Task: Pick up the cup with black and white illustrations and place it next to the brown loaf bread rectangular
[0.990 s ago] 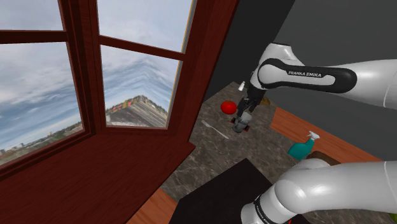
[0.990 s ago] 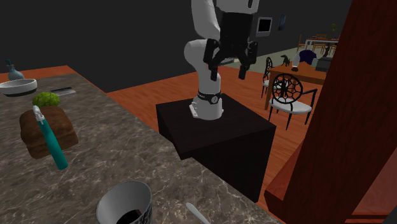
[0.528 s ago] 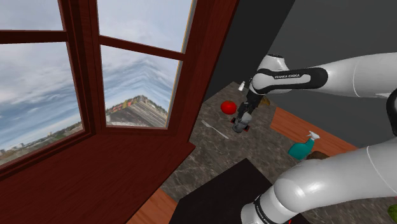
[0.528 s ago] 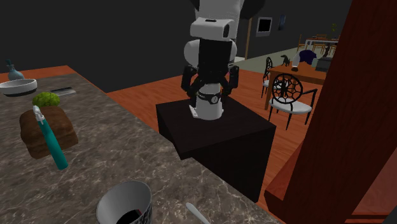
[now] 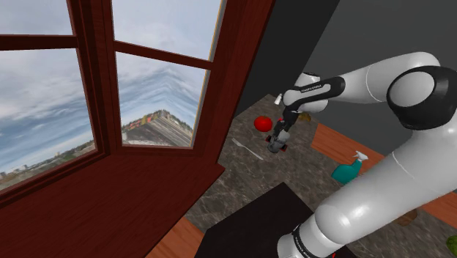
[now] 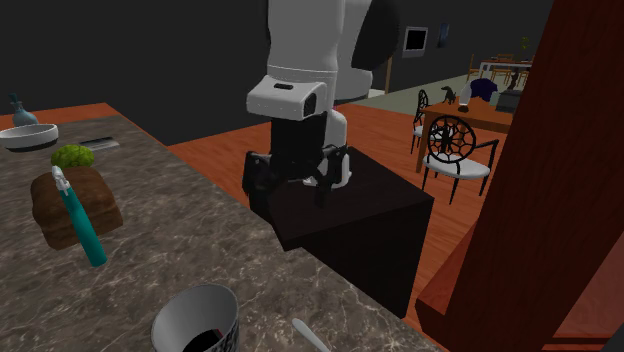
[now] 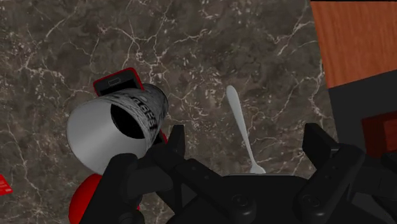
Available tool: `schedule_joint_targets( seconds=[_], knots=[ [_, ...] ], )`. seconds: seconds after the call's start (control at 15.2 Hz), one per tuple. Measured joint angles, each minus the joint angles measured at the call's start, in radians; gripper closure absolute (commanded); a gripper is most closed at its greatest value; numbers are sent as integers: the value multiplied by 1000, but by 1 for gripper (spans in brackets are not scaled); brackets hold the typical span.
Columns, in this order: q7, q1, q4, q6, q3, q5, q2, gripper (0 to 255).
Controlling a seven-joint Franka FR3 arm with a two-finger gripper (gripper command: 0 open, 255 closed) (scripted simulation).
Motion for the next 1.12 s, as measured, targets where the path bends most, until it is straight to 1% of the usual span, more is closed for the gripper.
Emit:
schedule_joint_targets(
  seconds=[0.2, 0.4, 0.66, 0.79, 1.12],
  knots=[
    [-98, -17, 77, 60, -26, 71, 137, 0],
    [-182, -44, 150, 101, -28, 141, 255, 0],
    [-290, -106, 276, 128, -7, 231, 413, 0],
    [-312, -123, 300, 143, 2, 253, 453, 0],
    [-336, -146, 313, 193, 23, 287, 518, 0]
  ],
)
